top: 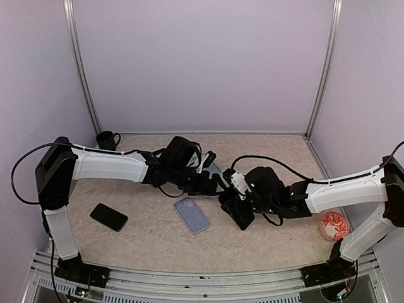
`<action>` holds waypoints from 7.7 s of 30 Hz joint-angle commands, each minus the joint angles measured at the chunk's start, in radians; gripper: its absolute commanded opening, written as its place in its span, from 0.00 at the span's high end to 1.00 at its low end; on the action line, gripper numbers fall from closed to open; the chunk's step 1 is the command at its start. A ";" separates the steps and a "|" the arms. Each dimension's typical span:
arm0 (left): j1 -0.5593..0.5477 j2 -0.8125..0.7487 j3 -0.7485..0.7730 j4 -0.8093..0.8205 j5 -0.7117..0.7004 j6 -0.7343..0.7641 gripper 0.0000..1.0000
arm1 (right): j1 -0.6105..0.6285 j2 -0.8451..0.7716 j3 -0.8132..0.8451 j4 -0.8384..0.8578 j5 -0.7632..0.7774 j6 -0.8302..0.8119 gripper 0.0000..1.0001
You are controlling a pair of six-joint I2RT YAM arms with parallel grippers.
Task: Put the phone into the phone case
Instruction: Pass from the right arm to the left, then pass from the left arm to the right, then adjust the phone case at the center of the board.
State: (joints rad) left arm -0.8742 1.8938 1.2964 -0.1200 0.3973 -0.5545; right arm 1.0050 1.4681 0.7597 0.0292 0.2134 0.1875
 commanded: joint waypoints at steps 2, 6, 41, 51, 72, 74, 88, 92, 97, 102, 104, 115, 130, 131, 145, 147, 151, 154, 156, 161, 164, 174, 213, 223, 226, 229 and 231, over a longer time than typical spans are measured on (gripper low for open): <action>-0.002 0.023 0.027 0.015 0.061 0.012 0.14 | 0.018 -0.041 -0.005 0.075 0.013 -0.016 0.35; -0.003 0.035 0.026 0.025 0.088 0.009 0.19 | 0.023 -0.047 -0.007 0.088 0.006 -0.026 0.35; -0.016 0.070 0.028 0.075 0.212 -0.001 0.89 | 0.046 0.014 0.020 0.094 -0.006 -0.056 0.33; -0.010 0.039 0.000 0.101 0.208 -0.011 1.00 | 0.046 -0.006 0.012 0.082 0.016 -0.042 0.14; 0.067 -0.205 -0.170 0.243 0.165 -0.007 1.00 | -0.089 -0.287 -0.141 0.158 -0.177 0.100 0.01; 0.076 -0.233 -0.184 0.255 0.168 -0.007 1.00 | -0.113 -0.310 -0.152 0.167 -0.208 0.124 0.01; 0.095 -0.375 -0.249 0.329 0.187 0.011 1.00 | -0.308 -0.413 -0.261 0.335 -0.491 0.374 0.03; 0.096 -0.423 -0.288 0.396 0.175 -0.002 1.00 | -0.312 -0.394 -0.267 0.391 -0.543 0.436 0.03; 0.095 -0.466 -0.335 0.500 0.168 -0.026 1.00 | -0.312 -0.338 -0.288 0.551 -0.657 0.553 0.05; 0.096 -0.484 -0.355 0.575 0.168 -0.053 1.00 | -0.312 -0.249 -0.300 0.726 -0.775 0.668 0.07; 0.095 -0.481 -0.356 0.595 0.171 -0.067 1.00 | -0.310 -0.220 -0.307 0.794 -0.798 0.708 0.07; 0.091 -0.449 -0.387 0.731 0.175 -0.151 1.00 | -0.284 -0.130 -0.311 1.052 -0.844 0.861 0.11; 0.049 -0.374 -0.352 0.763 0.196 -0.180 1.00 | -0.270 -0.098 -0.273 1.121 -0.854 0.907 0.12; 0.046 -0.373 -0.353 0.763 0.189 -0.179 1.00 | -0.268 -0.096 -0.271 1.124 -0.856 0.911 0.12; 0.041 -0.351 -0.361 0.757 0.124 -0.197 1.00 | -0.245 -0.070 -0.250 1.162 -0.856 0.931 0.16; 0.041 -0.351 -0.368 0.759 0.111 -0.200 1.00 | -0.244 -0.074 -0.254 1.165 -0.852 0.929 0.18; 0.043 -0.354 -0.382 0.757 0.101 -0.207 1.00 | -0.244 -0.086 -0.265 1.167 -0.836 0.912 0.26; 0.043 -0.347 -0.384 0.754 0.106 -0.210 1.00 | -0.244 -0.086 -0.266 1.168 -0.832 0.907 0.40; 0.043 -0.341 -0.382 0.748 0.110 -0.211 1.00 | -0.245 -0.080 -0.264 1.179 -0.839 0.909 0.51; 0.043 -0.335 -0.381 0.740 0.112 -0.210 1.00 | -0.243 -0.066 -0.263 1.206 -0.847 0.918 0.75; 0.043 -0.330 -0.372 0.724 0.114 -0.204 1.00 | -0.243 -0.062 -0.261 1.209 -0.850 0.917 0.88; 0.073 -0.325 -0.374 0.690 0.111 -0.203 0.79 | -0.243 -0.067 -0.267 1.205 -0.852 0.908 1.00; 0.047 -0.124 -0.209 -0.142 -0.522 0.326 0.40 | -0.247 -0.487 -0.294 0.488 -0.584 0.607 1.00; 0.040 -0.042 -0.179 -0.112 -0.552 0.315 0.48 | -0.246 -0.516 -0.322 0.479 -0.594 0.611 1.00; 0.040 -0.022 -0.165 -0.114 -0.557 0.316 0.50 | -0.247 -0.535 -0.325 0.462 -0.583 0.606 1.00; 0.040 -0.005 -0.157 -0.111 -0.563 0.317 0.54 | -0.248 -0.546 -0.327 0.454 -0.579 0.604 1.00; 0.040 0.008 -0.157 -0.105 -0.565 0.317 0.54 | -0.248 -0.548 -0.325 0.453 -0.580 0.604 1.00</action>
State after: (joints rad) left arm -0.8318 1.8679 1.1172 -0.2382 -0.1452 -0.2420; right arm 0.7517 0.9508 0.4358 0.4500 -0.3691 0.8040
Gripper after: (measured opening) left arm 0.463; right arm 0.047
